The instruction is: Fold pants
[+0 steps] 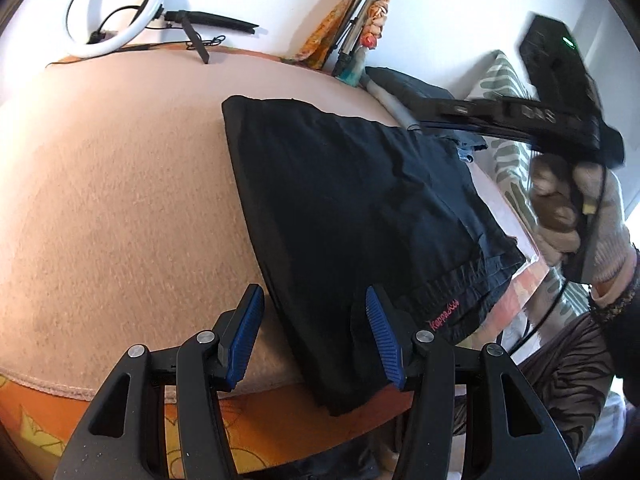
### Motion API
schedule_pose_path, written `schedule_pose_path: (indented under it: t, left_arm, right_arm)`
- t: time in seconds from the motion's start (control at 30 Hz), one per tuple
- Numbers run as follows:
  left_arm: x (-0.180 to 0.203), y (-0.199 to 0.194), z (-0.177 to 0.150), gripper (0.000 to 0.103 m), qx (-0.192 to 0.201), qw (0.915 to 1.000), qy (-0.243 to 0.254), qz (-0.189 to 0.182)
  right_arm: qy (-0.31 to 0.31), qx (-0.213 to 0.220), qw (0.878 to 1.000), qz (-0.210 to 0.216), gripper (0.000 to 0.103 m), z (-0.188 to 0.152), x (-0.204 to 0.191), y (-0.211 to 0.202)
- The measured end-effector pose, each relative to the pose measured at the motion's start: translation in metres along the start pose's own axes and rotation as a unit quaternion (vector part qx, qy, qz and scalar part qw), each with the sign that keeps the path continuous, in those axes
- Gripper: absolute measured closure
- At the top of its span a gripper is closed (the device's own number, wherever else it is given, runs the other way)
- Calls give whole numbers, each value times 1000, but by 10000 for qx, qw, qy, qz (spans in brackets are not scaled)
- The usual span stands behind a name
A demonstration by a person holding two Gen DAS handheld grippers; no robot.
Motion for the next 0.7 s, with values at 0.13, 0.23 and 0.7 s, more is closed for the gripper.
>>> schedule_pose_path:
  t: [0.13,0.23,0.7]
  left_arm:
    - [2,-2,-2,51,-11,9996,-238,-182]
    - [4,-1,0,51,-6,9989,-375,-281]
    - [30,-11,11,51,327,9979,-86,-544]
  right_arm:
    - [158,-360,9988,298,65,-1,-22,31]
    - [74,-606,9969,504,61,-2,-43,50]
    - [71,-1890,9812,382,60,-21,-80,97]
Point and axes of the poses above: each gripper's, at about its wrist camera, not at the fingertips, and y roughly the way its jaws point, x to its right, z to its top, the point moved 10 cm from there along y, roughly the way its jaws point, and after that the axes turned 10 degrees about x, right-handed, at the moved point
